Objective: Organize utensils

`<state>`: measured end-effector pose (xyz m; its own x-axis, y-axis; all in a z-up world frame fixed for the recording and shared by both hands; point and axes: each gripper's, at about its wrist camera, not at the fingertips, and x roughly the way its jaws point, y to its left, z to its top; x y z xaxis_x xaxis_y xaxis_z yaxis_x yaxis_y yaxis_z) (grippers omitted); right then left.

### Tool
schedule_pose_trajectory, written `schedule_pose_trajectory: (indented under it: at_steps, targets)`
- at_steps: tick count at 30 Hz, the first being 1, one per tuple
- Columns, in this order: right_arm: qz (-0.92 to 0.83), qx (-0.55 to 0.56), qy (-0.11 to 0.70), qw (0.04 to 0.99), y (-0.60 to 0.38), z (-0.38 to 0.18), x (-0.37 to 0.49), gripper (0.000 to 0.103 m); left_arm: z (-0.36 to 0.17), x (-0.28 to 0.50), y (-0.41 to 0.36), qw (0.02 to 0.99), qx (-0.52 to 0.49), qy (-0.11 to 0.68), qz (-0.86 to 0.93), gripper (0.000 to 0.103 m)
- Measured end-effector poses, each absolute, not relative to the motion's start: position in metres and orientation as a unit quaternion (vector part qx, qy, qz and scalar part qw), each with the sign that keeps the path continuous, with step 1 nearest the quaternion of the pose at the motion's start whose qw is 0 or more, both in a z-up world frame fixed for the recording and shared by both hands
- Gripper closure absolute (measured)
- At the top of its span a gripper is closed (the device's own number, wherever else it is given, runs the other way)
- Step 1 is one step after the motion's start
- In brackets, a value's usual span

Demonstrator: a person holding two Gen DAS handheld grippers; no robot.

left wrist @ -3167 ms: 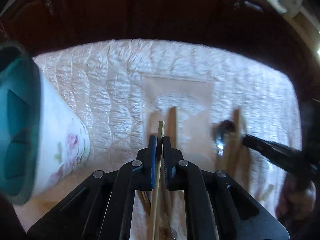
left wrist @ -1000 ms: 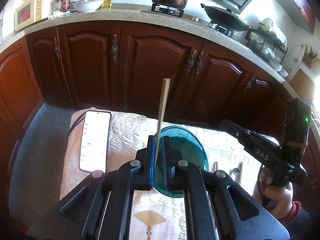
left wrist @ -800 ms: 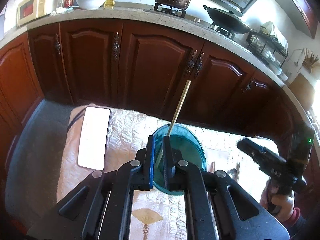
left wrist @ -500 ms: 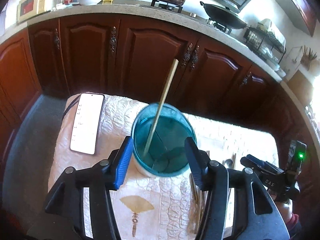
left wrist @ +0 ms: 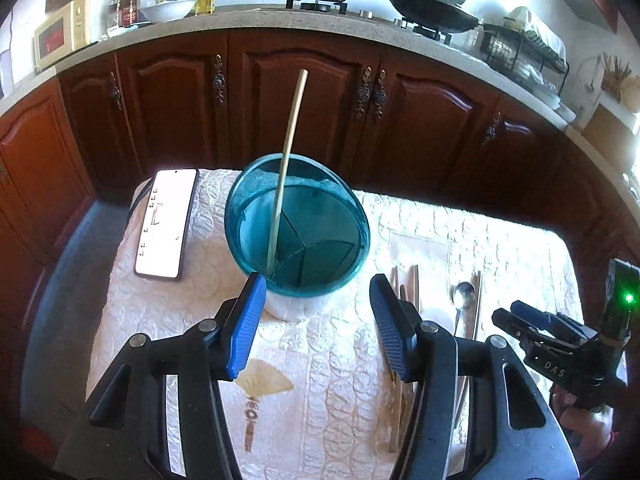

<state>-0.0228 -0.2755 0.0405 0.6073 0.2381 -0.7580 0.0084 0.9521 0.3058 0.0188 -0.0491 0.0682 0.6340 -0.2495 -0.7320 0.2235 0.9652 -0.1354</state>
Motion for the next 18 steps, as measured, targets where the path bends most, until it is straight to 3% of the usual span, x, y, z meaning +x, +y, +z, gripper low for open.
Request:
schedule_pose_trajectory:
  at_steps: [13, 18]
  targets:
    - [0.032, 0.137, 0.449, 0.883, -0.293, 0.035, -0.047, 0.055, 0.043, 0.008, -0.071, 0.890, -0.003, 0.434, -0.138, 0.049]
    - [0.020, 0.139, 0.455, 0.879, -0.302, 0.029, -0.053, 0.044, 0.032, 0.008, -0.078, 0.884, -0.006, 0.444, -0.143, 0.049]
